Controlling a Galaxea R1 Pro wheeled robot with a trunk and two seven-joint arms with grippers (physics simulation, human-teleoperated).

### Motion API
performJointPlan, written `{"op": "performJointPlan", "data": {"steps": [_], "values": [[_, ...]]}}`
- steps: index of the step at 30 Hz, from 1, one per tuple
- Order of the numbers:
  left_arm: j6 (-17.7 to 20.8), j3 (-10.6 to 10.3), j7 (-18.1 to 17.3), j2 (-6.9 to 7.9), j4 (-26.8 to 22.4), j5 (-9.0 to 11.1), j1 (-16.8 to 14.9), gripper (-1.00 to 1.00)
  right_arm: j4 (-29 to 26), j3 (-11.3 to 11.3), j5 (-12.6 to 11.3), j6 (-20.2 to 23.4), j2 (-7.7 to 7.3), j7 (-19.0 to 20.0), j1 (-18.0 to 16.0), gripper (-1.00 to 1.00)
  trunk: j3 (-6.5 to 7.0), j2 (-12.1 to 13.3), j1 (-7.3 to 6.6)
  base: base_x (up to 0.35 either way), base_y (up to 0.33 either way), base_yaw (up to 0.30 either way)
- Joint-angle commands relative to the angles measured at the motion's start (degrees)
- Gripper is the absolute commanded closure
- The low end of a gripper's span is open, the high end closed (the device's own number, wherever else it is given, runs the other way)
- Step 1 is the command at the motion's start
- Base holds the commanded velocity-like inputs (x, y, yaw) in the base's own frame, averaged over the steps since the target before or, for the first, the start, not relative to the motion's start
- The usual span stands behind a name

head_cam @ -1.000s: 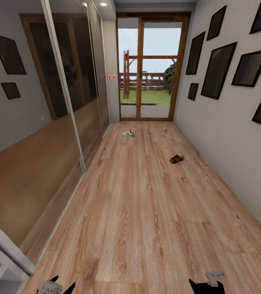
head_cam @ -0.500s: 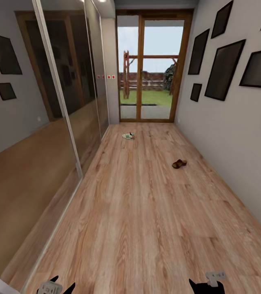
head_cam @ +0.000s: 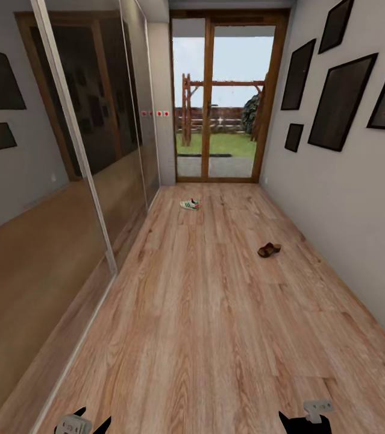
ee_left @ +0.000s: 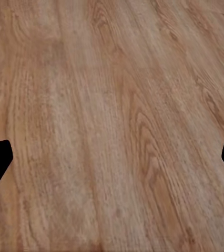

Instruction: Pick up the two gym shoes and the two sandals from the corridor floor and place them onto the hallstand (shoe rack) in the corridor, making sure they are on the rack and not on the floor. Arrange them so the two gym shoes are next to each other and the two sandals are next to each other.

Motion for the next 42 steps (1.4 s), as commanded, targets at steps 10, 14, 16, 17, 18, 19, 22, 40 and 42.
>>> {"op": "performJointPlan", "data": {"steps": [10,14,16,17,18,19,22,40,42], "values": [[0.07,0.12,-0.45,-0.01,0.06,0.36,-0.04,-1.00,0.04,-0.50,0.43,-0.17,0.00,0.26,-0.02,-1.00,-0.05,-0.02,0.02,0.337,0.000,0.000],[0.07,0.12,-0.45,-0.01,0.06,0.36,-0.04,-1.00,0.04,-0.50,0.43,-0.17,0.00,0.26,-0.03,-1.00,-0.05,-0.02,0.02,0.337,0.000,0.000],[0.07,0.12,-0.45,-0.01,0.06,0.36,-0.04,-1.00,0.04,-0.50,0.43,-0.17,0.00,0.26,-0.03,-1.00,-0.05,-0.02,0.02,0.337,0.000,0.000],[0.07,0.12,-0.45,-0.01,0.06,0.36,-0.04,-1.00,0.04,-0.50,0.43,-0.17,0.00,0.26,-0.03,-1.00,-0.05,-0.02,0.02,0.337,0.000,0.000],[0.07,0.12,-0.45,-0.01,0.06,0.36,-0.04,-1.00,0.04,-0.50,0.43,-0.17,0.00,0.26,-0.03,-1.00,-0.05,-0.02,0.02,0.337,0.000,0.000],[0.07,0.12,-0.45,-0.01,0.06,0.36,-0.04,-1.00,0.04,-0.50,0.41,-0.17,-0.04,0.27,-0.03,-1.00,-0.05,-0.02,0.02,0.337,0.000,0.000],[0.07,0.12,-0.45,-0.01,0.06,0.37,-0.04,-1.00,0.04,-0.50,0.42,-0.17,-0.07,0.33,-0.02,-1.00,-0.05,-0.02,0.02,0.337,0.000,0.000],[0.07,0.07,-0.45,-0.01,0.06,0.36,-0.04,-1.00,0.04,-0.50,0.43,-0.19,-0.09,0.27,0.03,-1.00,-0.05,-0.02,0.02,0.337,0.000,0.000],[0.07,0.10,-0.45,-0.01,0.06,0.36,-0.04,-1.00,0.04,-0.50,0.43,-0.18,-0.09,0.26,0.04,-1.00,-0.05,-0.02,0.02,0.337,0.000,0.000]]}}
